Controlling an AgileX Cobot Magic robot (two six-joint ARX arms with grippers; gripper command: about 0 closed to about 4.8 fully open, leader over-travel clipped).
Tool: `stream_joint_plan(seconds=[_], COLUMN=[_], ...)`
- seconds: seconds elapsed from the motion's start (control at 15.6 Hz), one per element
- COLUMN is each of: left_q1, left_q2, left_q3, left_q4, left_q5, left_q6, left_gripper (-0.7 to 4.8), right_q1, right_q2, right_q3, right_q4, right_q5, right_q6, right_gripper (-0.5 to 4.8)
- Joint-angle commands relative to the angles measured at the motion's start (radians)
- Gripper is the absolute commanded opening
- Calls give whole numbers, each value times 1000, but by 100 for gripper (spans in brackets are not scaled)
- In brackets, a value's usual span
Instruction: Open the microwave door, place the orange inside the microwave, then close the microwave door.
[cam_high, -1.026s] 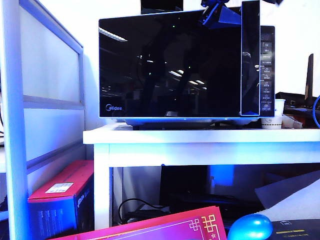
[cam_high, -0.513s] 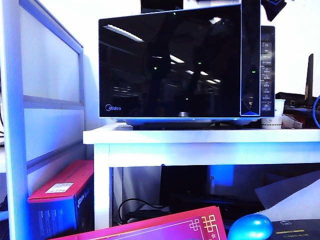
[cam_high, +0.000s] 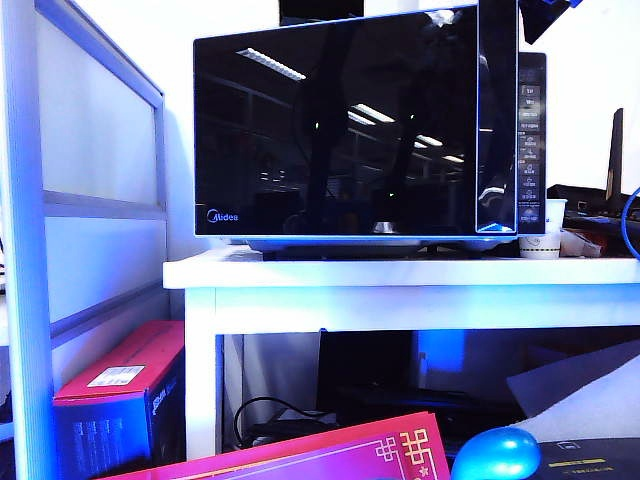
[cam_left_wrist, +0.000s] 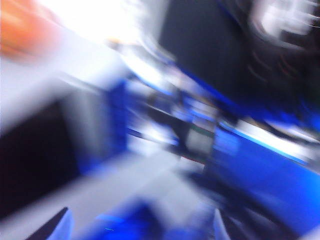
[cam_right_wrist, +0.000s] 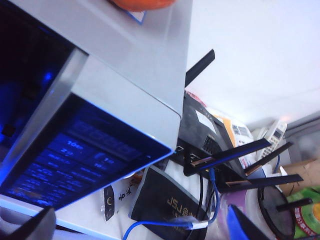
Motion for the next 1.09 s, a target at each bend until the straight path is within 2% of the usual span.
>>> stream_joint_plan(seconds=[0.06,0.38,0.64,1.09], left_q1=[1,5,17,55], left_q2=[-27,-23,-8,144], left_q3=[5,4,4,4], left_q4=[76,90,135,201], left_q5=[-172,-200,-236,-214], left_q6=[19,20,22,20], left_gripper=[372,372,372,373], right_q1=[8,8,8,8], right_q2=[-24,-75,-88,-88], right_q3=[0,0,0,0], right_q4=[-9,-21,-105,-163], right_q5=[-76,-200,-304,-353], right_q6=[1,13,12,8], right_gripper=[479,479,479,479])
